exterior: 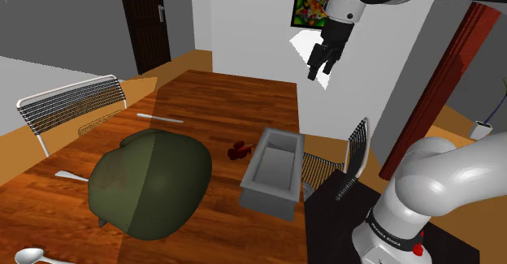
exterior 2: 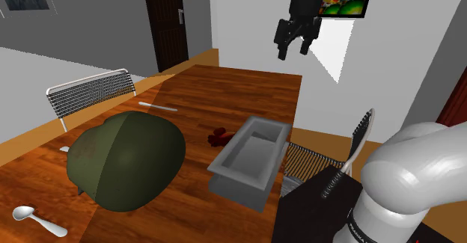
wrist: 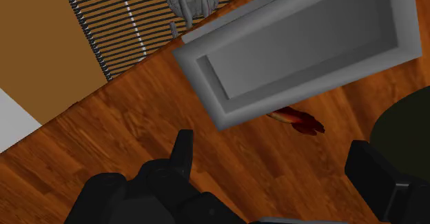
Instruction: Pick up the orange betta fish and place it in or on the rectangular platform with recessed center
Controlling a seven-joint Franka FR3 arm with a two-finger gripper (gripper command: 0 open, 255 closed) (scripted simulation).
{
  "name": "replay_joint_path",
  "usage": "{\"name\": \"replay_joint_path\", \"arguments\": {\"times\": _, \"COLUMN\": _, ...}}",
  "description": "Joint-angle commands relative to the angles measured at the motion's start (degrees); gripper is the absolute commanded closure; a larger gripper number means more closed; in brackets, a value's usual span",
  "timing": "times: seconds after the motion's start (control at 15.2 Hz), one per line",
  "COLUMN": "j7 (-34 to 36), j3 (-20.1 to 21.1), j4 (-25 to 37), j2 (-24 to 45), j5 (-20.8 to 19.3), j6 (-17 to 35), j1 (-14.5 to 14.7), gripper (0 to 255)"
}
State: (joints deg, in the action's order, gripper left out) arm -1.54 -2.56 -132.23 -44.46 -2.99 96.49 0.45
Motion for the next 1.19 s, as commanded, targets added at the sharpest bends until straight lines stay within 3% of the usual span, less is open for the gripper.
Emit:
{"name": "replay_joint_path", "arguments": {"times": 0.0, "j7": 0.0, "j3": 0.0, "j4": 0.0, "j2": 0.0, "j5": 0.0, "j6": 0.0, "j1": 0.0, "gripper": 0}}
{"name": "replay_joint_path", "arguments": {"times": 0.53, "j7": -18.11, "j3": -4.99, "j4": -4.0, "j2": 11.15, "j5": -1.64, "j6": 14.38, "j1": 6.15, "gripper": 0}}
{"name": "replay_joint_path", "arguments": {"times": 1.12, "j7": -38.7, "j3": -8.88, "j4": -3.77, "j2": 27.11, "j5": -0.61, "j6": 28.76, "j1": 12.96, "gripper": 0}}
